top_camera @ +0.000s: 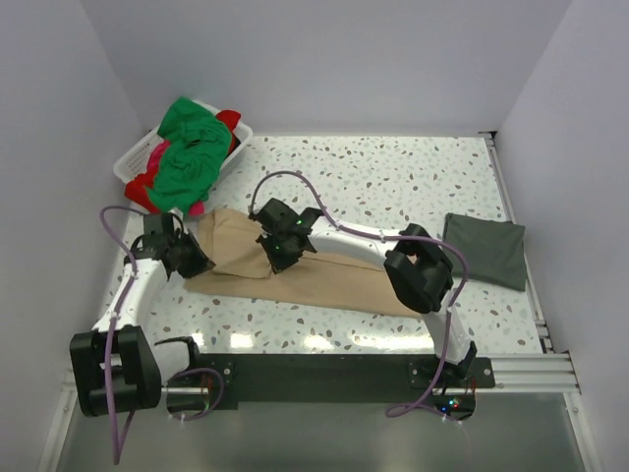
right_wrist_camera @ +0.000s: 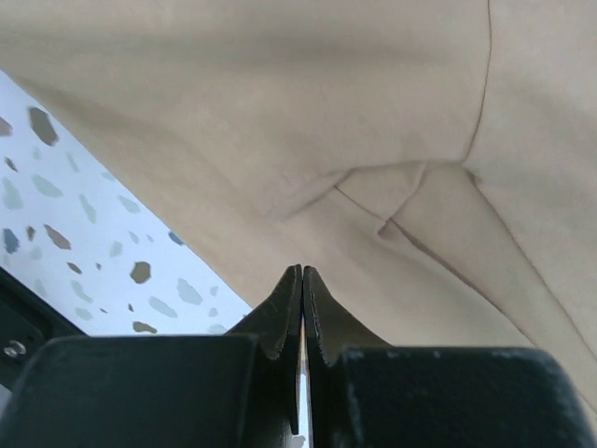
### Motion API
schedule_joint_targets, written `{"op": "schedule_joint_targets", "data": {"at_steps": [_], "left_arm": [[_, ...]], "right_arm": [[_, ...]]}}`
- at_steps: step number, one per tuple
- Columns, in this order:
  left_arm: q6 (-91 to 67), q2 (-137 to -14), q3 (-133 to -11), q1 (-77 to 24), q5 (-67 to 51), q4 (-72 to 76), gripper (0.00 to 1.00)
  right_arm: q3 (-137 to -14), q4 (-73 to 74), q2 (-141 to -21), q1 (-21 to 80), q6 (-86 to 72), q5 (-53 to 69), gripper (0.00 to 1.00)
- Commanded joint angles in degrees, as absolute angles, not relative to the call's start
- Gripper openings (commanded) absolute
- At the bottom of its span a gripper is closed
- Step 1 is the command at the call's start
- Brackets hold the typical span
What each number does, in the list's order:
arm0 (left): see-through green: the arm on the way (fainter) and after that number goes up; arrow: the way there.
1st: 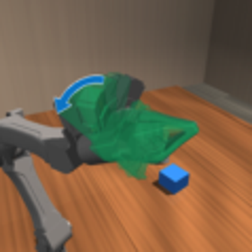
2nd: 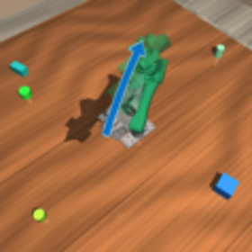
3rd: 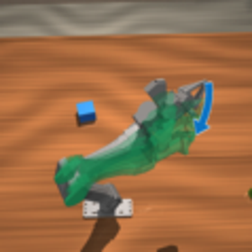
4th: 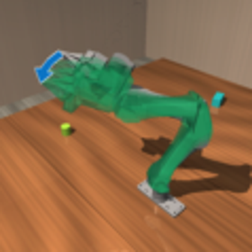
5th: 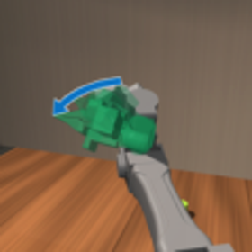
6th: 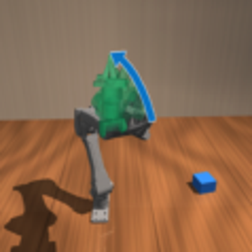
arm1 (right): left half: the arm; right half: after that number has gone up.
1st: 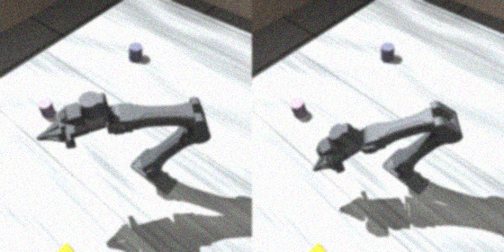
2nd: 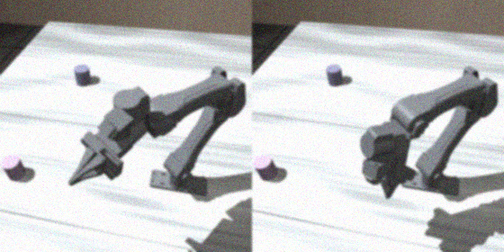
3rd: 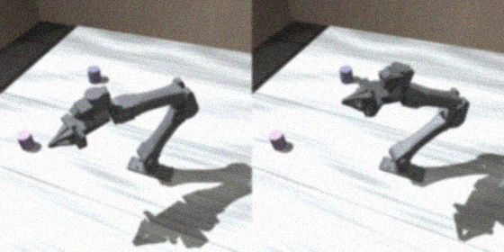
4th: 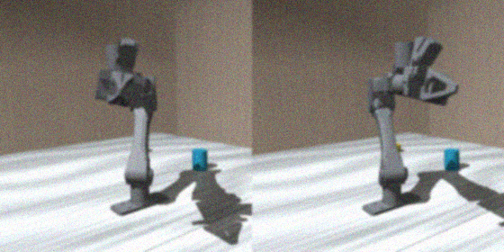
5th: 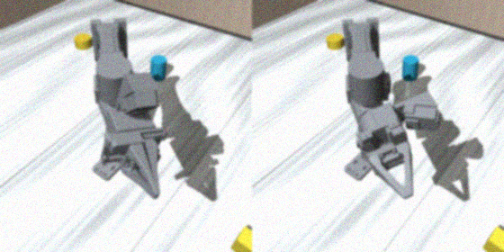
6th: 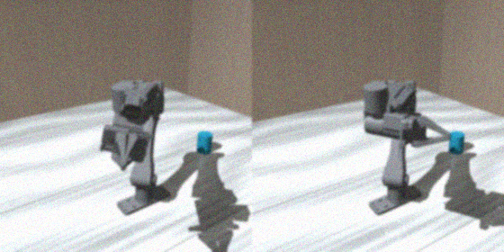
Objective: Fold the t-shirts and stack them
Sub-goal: Fold the tshirt
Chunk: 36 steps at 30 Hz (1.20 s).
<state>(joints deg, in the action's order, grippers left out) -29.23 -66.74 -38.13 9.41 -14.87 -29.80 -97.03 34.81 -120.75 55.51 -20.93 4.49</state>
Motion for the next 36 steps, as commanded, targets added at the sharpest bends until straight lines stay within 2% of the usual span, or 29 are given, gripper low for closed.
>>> {"op": "schedule_joint_targets", "data": {"at_steps": [1,11,14,16,23,29,36], "left_arm": [[-32.2,-63.2,-35.9,7.3,-15.7,-31.9,0.00],[-35.1,-57.6,-34.3,4.0,-12.0,-35.5,0.00],[-35.4,-56.4,-34.1,3.9,-11.1,-36.5,0.00],[-35.8,-56.0,-33.1,3.9,-11.3,-36.7,0.00],[-36.9,-55.0,-31.6,3.7,-12.0,-36.0,0.00],[-37.1,-55.6,-31.5,3.4,-11.7,-36.1,0.00],[-36.7,-56.1,-32.1,3.2,-11.3,-36.7,0.00]], "right_arm": [[-95.0,36.7,-117.1,55.8,-19.3,5.2,0.00],[-90.3,33.9,-114.5,55.8,-20.5,6.5,0.00],[-90.2,32.1,-114.8,55.8,-21.7,7.8,0.06],[-90.2,30.7,-115.0,55.8,-22.8,8.9,0.15],[-90.3,27.3,-117.7,55.8,-24.5,10.3,0.29],[-93.2,26.0,-120.8,55.8,-24.8,10.5,0.36],[-96.1,25.7,-124.4,55.8,-25.4,10.4,0.40]]}}
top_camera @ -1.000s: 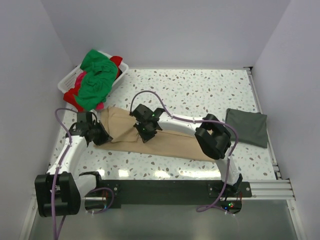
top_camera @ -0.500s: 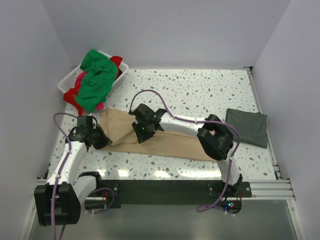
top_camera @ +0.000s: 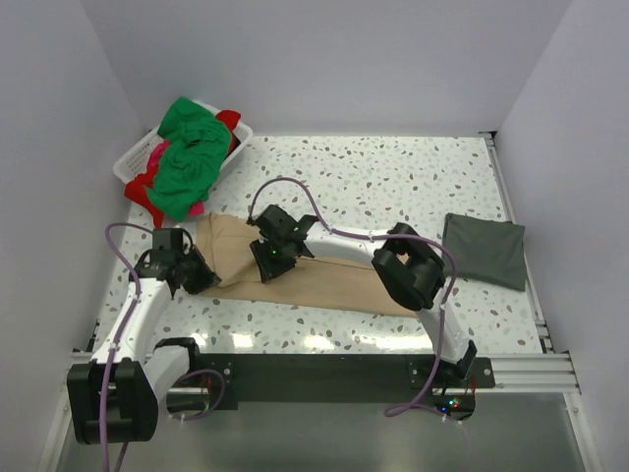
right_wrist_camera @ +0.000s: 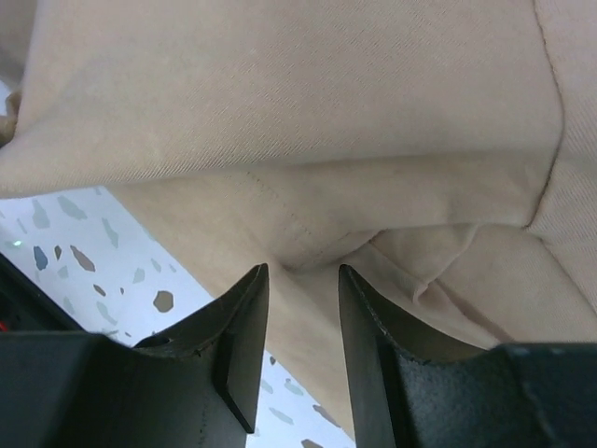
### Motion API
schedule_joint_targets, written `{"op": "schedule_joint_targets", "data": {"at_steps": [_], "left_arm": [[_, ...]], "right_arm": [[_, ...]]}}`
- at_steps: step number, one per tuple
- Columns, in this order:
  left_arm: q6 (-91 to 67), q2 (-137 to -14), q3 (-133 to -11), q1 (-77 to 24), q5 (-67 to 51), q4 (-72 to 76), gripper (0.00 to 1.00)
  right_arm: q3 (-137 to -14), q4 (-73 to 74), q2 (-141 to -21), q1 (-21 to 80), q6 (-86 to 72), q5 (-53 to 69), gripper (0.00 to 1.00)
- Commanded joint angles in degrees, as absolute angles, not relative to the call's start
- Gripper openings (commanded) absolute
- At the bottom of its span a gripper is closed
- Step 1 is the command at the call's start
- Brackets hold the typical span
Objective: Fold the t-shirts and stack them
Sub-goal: Fold the tshirt
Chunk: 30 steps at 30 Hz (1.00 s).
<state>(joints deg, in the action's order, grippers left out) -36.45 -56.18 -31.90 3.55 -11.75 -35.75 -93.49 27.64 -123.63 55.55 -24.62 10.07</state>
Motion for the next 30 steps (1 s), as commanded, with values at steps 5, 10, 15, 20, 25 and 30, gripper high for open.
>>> {"op": "schedule_joint_targets", "data": {"at_steps": [5,10,15,20,25,30], "left_arm": [[-36.4,-56.4,-32.3,3.2,-11.3,-37.0,0.00],[-36.3,-56.9,-32.3,3.1,-11.3,-36.9,0.00],[-36.5,-57.0,-32.6,2.9,-10.2,-37.4,0.00],[-36.7,-57.9,-32.9,2.6,-9.5,-37.4,0.00],[-36.1,-58.4,-32.8,2.2,-10.4,-36.7,0.00],[-35.6,-58.4,-33.1,1.8,-9.8,-37.3,0.00]], "right_arm": [[-98.0,26.8,-126.8,55.8,-25.6,8.9,0.39],[-99.5,27.4,-127.5,55.8,-25.8,8.5,0.21],[-100.0,30.6,-126.2,55.8,-25.7,7.8,0.05],[-97.5,32.7,-122.6,55.8,-26.3,7.8,0.02],[-98.0,36.1,-121.6,55.7,-26.2,7.4,0.01],[-98.0,38.4,-120.8,55.6,-26.4,7.1,0.01]]}}
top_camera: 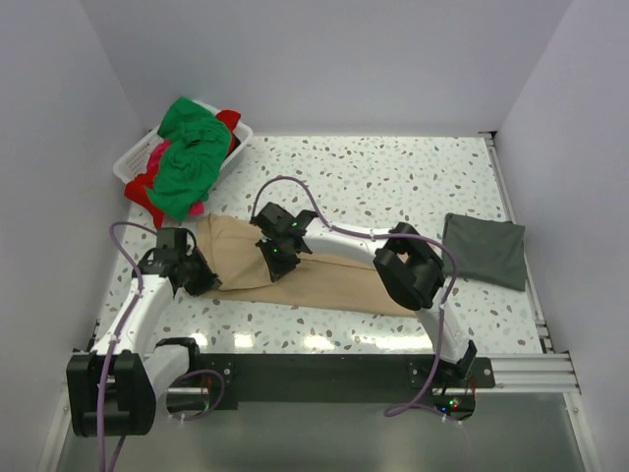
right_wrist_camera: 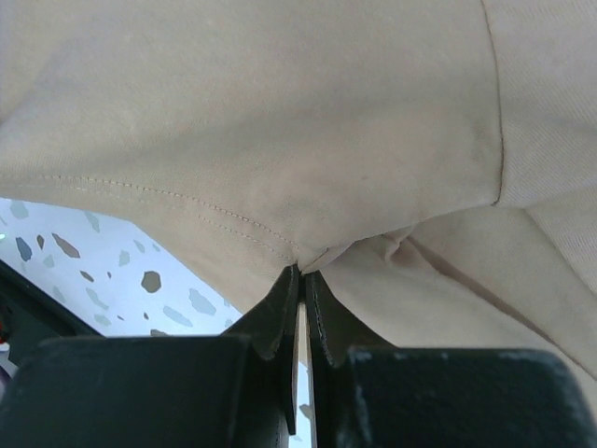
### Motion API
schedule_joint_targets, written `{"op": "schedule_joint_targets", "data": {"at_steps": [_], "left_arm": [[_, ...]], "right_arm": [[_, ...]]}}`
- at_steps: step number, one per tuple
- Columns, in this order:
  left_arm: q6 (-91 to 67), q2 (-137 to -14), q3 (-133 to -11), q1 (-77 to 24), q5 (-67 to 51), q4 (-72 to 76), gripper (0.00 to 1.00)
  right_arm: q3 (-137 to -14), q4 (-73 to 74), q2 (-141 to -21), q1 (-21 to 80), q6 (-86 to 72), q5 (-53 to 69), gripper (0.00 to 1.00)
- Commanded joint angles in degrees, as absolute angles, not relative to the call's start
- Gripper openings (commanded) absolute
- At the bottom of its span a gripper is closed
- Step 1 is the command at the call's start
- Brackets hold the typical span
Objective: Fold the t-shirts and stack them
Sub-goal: Fold the tshirt
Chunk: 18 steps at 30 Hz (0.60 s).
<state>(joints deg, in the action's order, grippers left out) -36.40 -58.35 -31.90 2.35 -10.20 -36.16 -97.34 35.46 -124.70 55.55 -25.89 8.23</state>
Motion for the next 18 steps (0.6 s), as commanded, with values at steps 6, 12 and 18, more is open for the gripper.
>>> {"op": "schedule_joint_targets", "data": {"at_steps": [6,12,18], "left_arm": [[-34.7,-59.5,-33.6,1.8,-9.8,-38.6,0.13],[-32.8,-59.3,-36.6,1.8,-10.7,-42.7,0.56],[-33.6,-59.1,-44.5,1.7,-13.9,-44.0,0.64]], "right_arm": [[-98.2,40.7,-120.9,55.6,-26.2,7.0,0.01],[-98.3,41.0,-120.8,55.5,-26.0,6.1,0.02],[-100.1,44.0,-119.2,55.5,-24.8,4.2,0.33]]}}
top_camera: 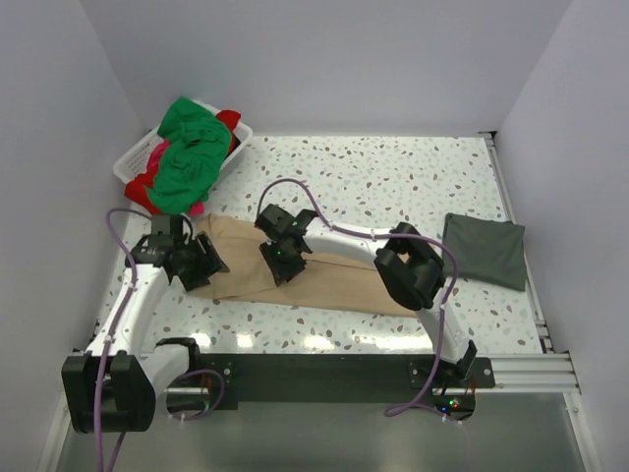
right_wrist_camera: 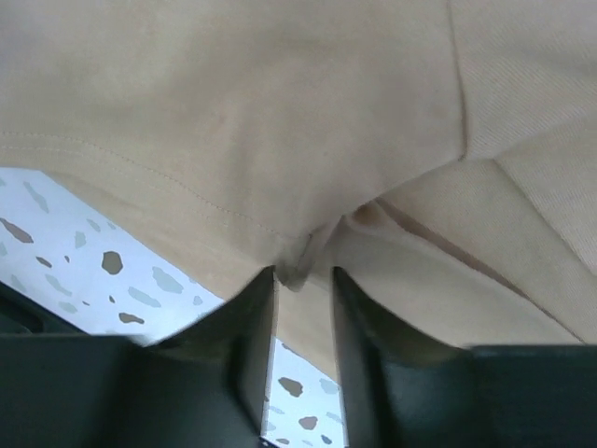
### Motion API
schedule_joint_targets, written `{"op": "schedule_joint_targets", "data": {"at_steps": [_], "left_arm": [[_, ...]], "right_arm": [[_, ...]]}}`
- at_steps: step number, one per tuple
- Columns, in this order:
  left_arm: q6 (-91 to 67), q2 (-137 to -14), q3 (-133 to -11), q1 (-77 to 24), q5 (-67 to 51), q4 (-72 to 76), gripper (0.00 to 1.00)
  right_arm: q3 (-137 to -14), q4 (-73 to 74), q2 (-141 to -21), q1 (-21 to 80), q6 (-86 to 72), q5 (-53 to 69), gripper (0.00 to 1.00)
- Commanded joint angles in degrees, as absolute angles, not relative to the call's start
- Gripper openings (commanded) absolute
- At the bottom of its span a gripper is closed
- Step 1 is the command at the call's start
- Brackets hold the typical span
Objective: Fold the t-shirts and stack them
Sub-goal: Fold the tshirt
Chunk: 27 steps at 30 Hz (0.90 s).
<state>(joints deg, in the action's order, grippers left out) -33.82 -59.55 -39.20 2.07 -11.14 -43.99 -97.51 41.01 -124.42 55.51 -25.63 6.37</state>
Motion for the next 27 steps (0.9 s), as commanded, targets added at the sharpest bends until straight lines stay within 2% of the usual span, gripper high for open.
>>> {"op": "schedule_joint_targets", "data": {"at_steps": [1,6,8,12,18,27], "left_arm": [[-33.9,-59.5,-45.2,1.8,-14.4,-43.3,0.65],[-36.2,-63.7,-44.6,0.7,-17.4,-33.3,0.66],[-36.3,-66.1,-43.4,0.4,-17.7,-30.3,0.66],[-35.2,-75.6,-43.9,-2.9,-18.0,-24.2,0.66],[-32.5,-86.9,-48.6,-4.9,-16.4,-20.4,0.66],[-27.7,-98.0,-52.1,-5.3,-14.9,-18.6,0.65]], "right_arm": [[-100.0,44.4,-117.8,55.3,-24.6,4.1,0.41],[-96.3,45.7,-111.2,50.6,-25.0,3.0,0.59],[-92.0,44.5,-107.5,48.0,-25.0,2.5,0.62],[-84.0,41.3,-103.3,38.2,-23.3,3.3,0.63],[-75.1,36.0,-101.8,28.9,-19.7,3.8,0.63],[-63.6,31.2,-102.7,24.6,-22.8,3.9,0.63]]}}
